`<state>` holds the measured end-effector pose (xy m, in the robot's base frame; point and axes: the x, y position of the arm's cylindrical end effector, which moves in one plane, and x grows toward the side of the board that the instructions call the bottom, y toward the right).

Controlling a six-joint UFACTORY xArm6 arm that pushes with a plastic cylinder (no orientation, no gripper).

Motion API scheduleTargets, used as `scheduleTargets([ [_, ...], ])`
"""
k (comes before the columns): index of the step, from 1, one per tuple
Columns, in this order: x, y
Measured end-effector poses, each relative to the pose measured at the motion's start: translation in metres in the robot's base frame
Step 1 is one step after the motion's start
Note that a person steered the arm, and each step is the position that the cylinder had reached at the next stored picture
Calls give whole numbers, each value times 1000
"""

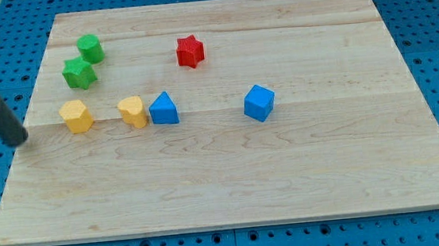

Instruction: Place the yellow heart above the green circle

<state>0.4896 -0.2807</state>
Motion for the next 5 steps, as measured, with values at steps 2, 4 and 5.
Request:
scheduleTargets([
  [2, 13, 125],
  [4, -50, 163],
  [5, -81, 145],
])
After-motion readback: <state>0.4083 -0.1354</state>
